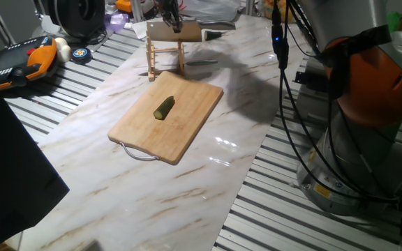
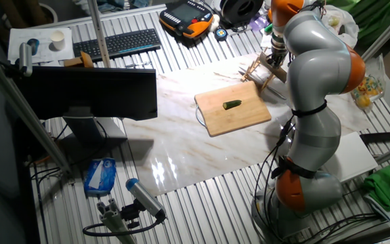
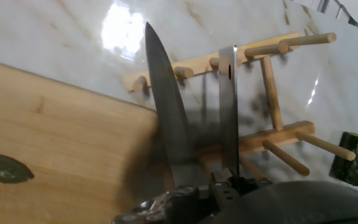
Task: Cut the cucumber into segments
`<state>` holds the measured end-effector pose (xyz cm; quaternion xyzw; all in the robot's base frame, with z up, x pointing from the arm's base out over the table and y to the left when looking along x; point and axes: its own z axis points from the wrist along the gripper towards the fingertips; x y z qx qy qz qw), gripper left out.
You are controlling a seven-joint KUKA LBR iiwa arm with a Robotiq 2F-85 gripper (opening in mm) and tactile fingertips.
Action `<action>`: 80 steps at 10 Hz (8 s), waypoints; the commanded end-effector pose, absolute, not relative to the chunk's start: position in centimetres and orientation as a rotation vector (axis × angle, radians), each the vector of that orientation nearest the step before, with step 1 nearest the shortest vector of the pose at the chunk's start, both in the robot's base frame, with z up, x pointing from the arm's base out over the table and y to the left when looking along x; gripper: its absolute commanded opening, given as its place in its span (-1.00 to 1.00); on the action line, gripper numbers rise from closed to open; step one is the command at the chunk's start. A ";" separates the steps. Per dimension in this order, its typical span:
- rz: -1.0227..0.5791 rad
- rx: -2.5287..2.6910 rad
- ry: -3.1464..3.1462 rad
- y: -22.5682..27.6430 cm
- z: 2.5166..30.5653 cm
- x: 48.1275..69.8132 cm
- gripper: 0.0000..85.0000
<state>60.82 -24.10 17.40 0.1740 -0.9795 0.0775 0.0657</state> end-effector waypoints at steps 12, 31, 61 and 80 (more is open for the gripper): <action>0.193 0.488 -2.989 -24.1 17.4 60.8 -0.98; 0.185 0.353 -3.010 -21.5 22.2 58.7 -0.98; 0.136 -0.018 -3.029 -13.2 21.1 53.7 -0.98; 0.028 -0.227 -2.990 -3.2 19.0 52.4 -0.98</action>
